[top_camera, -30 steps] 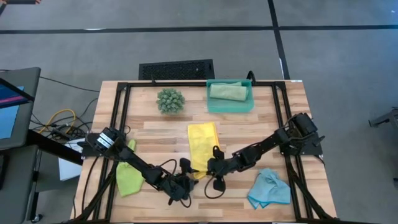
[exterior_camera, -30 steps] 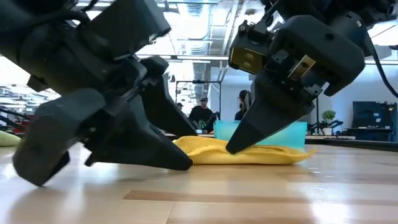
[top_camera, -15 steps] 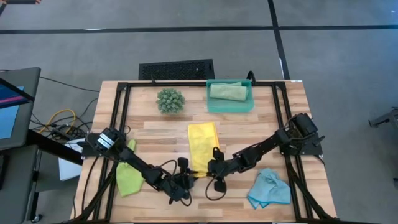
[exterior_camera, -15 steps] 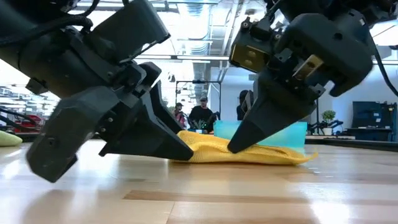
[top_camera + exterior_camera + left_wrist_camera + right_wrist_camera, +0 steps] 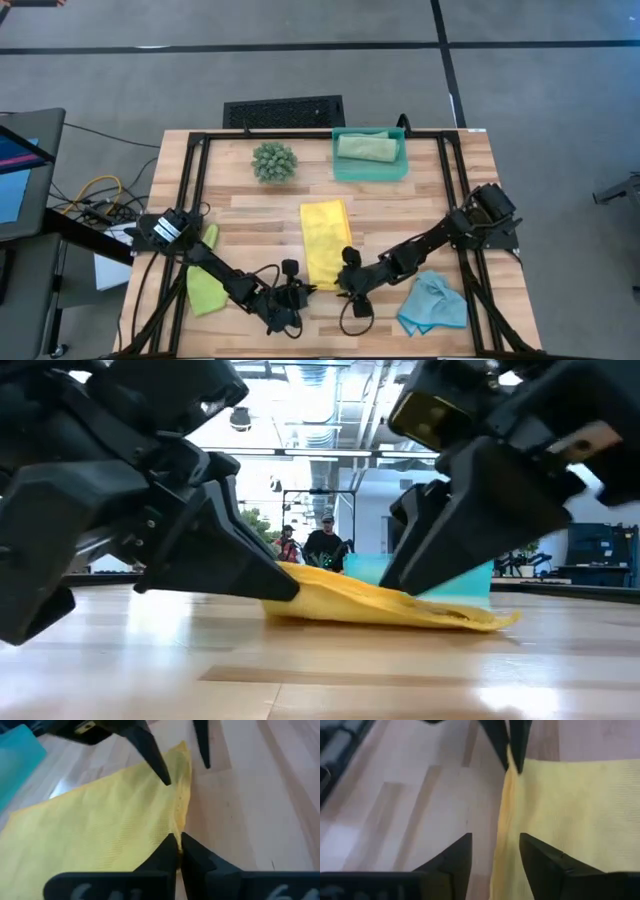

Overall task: Roll microfiber towels into tight, uniform cylinder then place into a basket
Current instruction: Roll the yellow microfiber cloth

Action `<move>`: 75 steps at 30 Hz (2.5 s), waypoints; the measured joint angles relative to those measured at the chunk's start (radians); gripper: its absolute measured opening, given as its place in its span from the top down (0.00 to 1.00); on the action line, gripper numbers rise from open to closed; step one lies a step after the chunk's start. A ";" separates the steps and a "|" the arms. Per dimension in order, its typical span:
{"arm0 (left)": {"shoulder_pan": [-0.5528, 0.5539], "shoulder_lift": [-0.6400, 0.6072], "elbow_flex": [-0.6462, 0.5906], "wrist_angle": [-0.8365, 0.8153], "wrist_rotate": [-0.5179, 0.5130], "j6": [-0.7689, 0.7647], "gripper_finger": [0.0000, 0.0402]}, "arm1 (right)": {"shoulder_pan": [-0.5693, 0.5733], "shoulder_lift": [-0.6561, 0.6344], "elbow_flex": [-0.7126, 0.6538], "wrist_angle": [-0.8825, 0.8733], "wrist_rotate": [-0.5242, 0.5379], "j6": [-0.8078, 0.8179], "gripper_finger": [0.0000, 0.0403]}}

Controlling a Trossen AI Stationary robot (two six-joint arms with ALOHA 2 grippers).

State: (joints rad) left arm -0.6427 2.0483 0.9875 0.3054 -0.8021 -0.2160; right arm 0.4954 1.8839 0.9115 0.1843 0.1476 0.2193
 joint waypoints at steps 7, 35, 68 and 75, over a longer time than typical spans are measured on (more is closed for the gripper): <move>0.033 -0.001 -0.007 0.001 0.061 -0.109 1.00 | 0.072 0.000 0.000 -0.004 0.184 -0.122 0.53; 0.037 -0.059 -0.027 -0.113 0.019 -0.290 1.00 | 0.092 0.002 0.000 -0.157 0.272 -0.148 0.59; -0.004 -0.138 0.045 -0.348 0.211 -0.349 1.00 | 0.058 -0.078 0.036 -0.233 0.005 0.146 0.98; 0.030 -0.138 0.045 -0.414 0.204 -0.430 1.00 | -0.018 -0.078 -0.004 -0.233 -0.021 0.215 0.94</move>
State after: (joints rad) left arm -0.6126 1.9099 1.0325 -0.1082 -0.5976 -0.6462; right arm 0.4771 1.8061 0.9073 -0.0488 0.1263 0.4346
